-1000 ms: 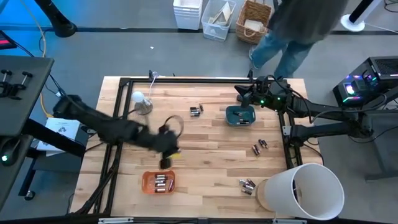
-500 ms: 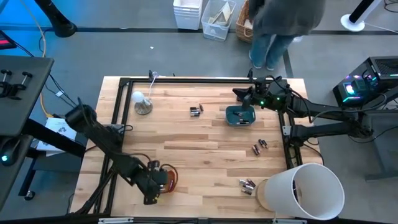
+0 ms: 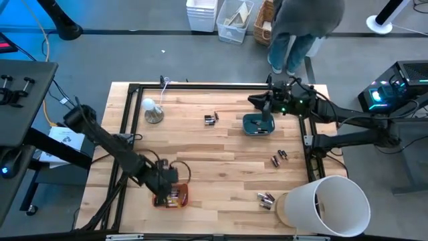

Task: Sort batteries
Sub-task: Put the black battery into the blue bin

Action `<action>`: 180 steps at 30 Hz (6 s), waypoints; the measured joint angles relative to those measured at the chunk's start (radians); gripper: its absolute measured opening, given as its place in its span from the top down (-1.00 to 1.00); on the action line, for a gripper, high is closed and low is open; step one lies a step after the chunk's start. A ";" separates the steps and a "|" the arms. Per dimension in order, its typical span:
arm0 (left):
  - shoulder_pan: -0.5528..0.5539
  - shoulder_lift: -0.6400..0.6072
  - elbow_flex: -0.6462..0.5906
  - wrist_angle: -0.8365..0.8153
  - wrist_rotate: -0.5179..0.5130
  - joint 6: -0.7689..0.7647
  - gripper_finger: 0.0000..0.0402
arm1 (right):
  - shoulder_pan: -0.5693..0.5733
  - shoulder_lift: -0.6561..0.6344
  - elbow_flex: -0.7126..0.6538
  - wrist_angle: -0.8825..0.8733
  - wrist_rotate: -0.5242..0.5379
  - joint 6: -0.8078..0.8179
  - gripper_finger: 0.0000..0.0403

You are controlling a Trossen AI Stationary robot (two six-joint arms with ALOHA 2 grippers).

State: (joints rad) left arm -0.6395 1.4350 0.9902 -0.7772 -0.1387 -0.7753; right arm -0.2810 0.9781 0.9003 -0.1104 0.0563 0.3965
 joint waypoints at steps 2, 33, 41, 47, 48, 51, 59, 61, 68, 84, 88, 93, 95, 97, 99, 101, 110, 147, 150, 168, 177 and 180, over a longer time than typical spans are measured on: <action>0.043 -0.072 0.012 -0.083 -0.070 0.016 0.16 | 0.000 0.030 0.086 -0.122 0.021 -0.033 0.54; 1.120 -0.411 -0.013 0.414 0.328 0.775 0.15 | 0.418 0.622 0.061 -0.970 -0.234 0.744 0.12; 1.126 -0.409 -0.013 0.411 0.332 0.762 0.15 | 0.454 0.622 -0.039 -0.853 -0.241 0.818 0.12; 1.126 -0.409 -0.013 0.411 0.332 0.712 0.15 | 0.454 0.625 -0.048 -0.807 -0.189 0.830 0.12; 1.126 -0.409 -0.013 0.411 0.332 0.705 0.15 | 0.451 0.625 -0.048 -0.813 -0.183 0.829 0.12; 1.126 -0.409 -0.013 0.411 0.332 0.688 0.15 | 0.444 0.625 -0.045 -0.815 -0.181 0.829 0.12; 1.124 -0.409 -0.013 0.410 0.331 0.664 0.15 | 0.445 0.624 -0.016 -0.885 -0.162 0.797 0.12; 1.124 -0.409 -0.013 0.411 0.331 0.664 0.15 | 0.445 0.624 -0.026 -0.933 -0.152 0.778 0.12; 1.123 -0.409 -0.013 0.410 0.330 0.664 0.15 | 0.431 0.624 -0.101 -0.936 -0.165 0.767 0.12; 1.123 -0.399 -0.013 0.409 0.309 0.668 0.15 | 0.432 0.618 -0.139 -0.841 -0.174 0.801 0.13; 1.123 -0.392 -0.013 0.405 0.309 0.672 0.15 | 0.441 0.619 -0.124 -0.876 -0.177 0.792 0.13; 1.123 -0.392 -0.013 0.404 0.308 0.672 0.15 | 0.464 0.587 -0.085 -0.970 -0.172 0.798 0.12; 1.123 -0.391 -0.013 0.403 0.304 0.674 0.15 | 0.471 0.572 -0.076 -0.938 -0.171 0.818 0.12; 1.123 -0.391 -0.013 0.403 0.298 0.674 0.15 | 0.475 0.564 -0.069 -0.889 -0.158 0.831 0.12; 1.123 -0.391 -0.013 0.403 0.284 0.675 0.15 | 0.475 0.566 -0.069 -0.855 -0.138 0.834 0.12; 1.123 -0.391 -0.013 0.403 0.282 0.675 0.15 | 0.468 0.574 -0.069 -0.861 -0.130 0.835 0.12; 1.123 -0.391 -0.013 0.405 0.281 0.681 0.15 | 0.444 0.580 -0.102 -0.887 -0.098 0.811 0.12; 1.123 -0.391 -0.013 0.407 0.274 0.674 0.15 | 0.439 0.550 -0.119 -0.788 -0.094 0.855 0.12; 1.123 -0.391 -0.013 0.406 0.274 0.674 0.15 | 0.438 0.552 -0.137 -0.786 -0.092 0.856 0.12; 1.124 -0.391 -0.013 0.386 0.274 0.674 0.15 | 0.439 0.597 -0.141 -0.726 -0.126 0.796 0.65; 1.124 -0.391 -0.013 0.383 0.274 0.674 0.15 | 0.438 0.601 -0.098 -0.787 -0.091 0.618 0.37; 1.123 -0.391 -0.013 0.383 0.274 0.680 0.15 | 0.438 0.600 -0.069 -0.836 -0.097 0.527 0.21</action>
State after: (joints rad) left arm 0.4839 1.0435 0.9771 -0.3947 0.1349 -0.0951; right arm 0.1571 1.5780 0.8315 -0.9461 -0.0404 0.9238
